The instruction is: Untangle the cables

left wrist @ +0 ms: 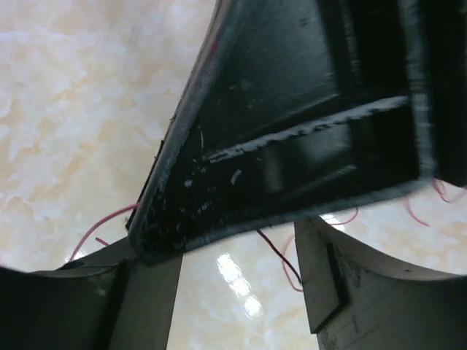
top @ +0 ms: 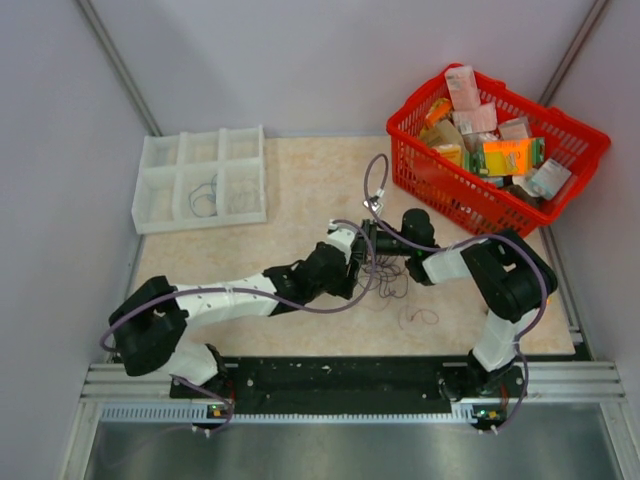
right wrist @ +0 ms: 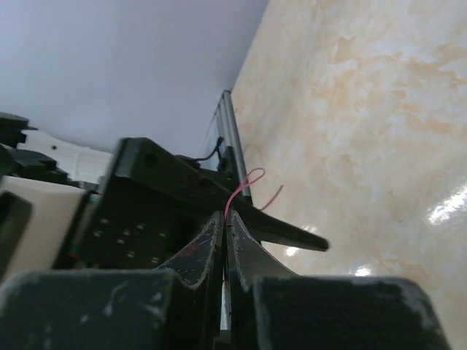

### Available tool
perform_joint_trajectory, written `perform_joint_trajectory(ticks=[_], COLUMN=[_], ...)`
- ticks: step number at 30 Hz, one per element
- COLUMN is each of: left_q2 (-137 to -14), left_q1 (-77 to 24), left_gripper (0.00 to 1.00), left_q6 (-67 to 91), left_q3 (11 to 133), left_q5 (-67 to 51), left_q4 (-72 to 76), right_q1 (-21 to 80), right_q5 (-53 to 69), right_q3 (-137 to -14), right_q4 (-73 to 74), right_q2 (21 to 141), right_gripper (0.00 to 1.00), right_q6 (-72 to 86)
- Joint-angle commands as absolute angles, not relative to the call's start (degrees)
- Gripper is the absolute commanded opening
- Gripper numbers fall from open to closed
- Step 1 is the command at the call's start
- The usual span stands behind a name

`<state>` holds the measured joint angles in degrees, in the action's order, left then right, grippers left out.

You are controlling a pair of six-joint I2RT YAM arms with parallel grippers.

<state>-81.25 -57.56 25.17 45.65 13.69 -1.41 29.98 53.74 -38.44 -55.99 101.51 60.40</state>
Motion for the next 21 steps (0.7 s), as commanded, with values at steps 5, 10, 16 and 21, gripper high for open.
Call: perform_joint_trajectory(ticks=[5,10,16,21], left_q2=[-88.7,-79.4,-61.8,-51.2], left_q1=[-59.4,-59.6,-59.3,-59.0], left_gripper=[0.23,0.00,0.00,0.00], left_q6=[22.4,25.8,27.2,26.5], left_q3=[53.3,47.6,50.0,54.1], left_q5=[20.7,23.1,33.3,32.4], left_q4=[0.4,-2.4,-19.8,-24.9], right_q1=[27.8,26.5,26.1,26.2], right_q5=[55.2,37.5,19.0,23.5], right_q3=[-36.8,-40.3,-38.7,-40.3], right_q4=[-66.2,-22.6,-12.4,-12.8], right_q2=[99.3,88.5,77.3,81.1], right_gripper=[0.00,0.19,0.64,0.67], right_q6=[64.1,37.0,29.9,30.3])
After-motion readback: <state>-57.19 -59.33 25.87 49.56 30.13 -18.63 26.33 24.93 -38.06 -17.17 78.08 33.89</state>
